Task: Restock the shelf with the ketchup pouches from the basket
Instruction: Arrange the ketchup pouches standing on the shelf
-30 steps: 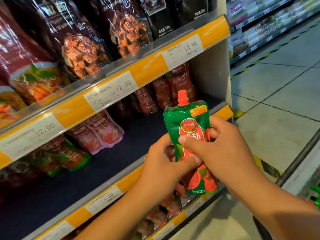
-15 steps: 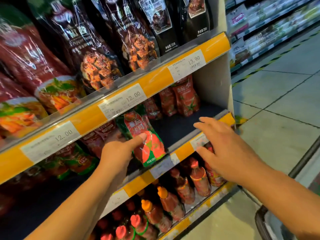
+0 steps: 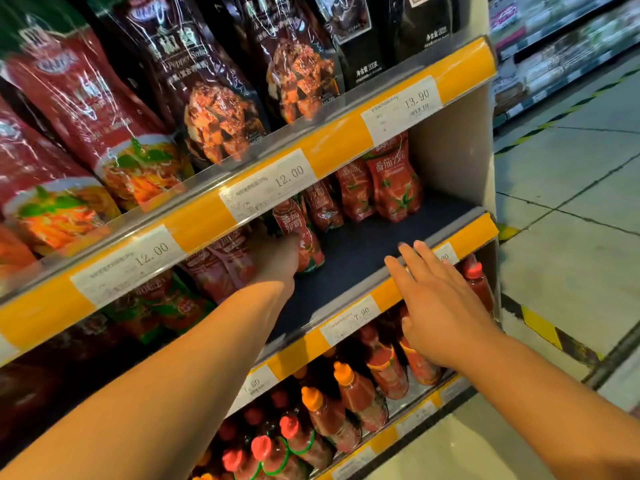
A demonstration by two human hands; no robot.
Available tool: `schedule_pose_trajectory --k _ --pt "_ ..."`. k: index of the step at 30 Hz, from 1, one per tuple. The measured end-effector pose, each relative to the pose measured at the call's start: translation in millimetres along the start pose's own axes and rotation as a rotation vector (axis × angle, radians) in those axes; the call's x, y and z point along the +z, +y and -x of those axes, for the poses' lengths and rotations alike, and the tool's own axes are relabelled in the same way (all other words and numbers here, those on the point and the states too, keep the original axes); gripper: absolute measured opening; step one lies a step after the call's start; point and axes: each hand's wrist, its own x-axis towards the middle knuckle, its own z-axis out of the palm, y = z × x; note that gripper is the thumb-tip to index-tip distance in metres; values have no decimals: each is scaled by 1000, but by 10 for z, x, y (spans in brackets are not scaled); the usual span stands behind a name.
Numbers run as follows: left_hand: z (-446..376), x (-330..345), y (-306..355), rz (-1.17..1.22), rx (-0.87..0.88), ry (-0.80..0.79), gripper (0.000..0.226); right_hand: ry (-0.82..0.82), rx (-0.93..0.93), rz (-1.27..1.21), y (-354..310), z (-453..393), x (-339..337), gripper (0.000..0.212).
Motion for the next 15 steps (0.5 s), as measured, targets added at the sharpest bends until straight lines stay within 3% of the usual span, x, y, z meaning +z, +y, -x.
schedule_pose_trajectory --k 9,15 --pt "-308 208 -3 175 -25 29 62 3 -19 -41 56 14 -3 99" --pt "-278 261 -7 45 -14 143 53 11 -23 -60 74 6 11 99"
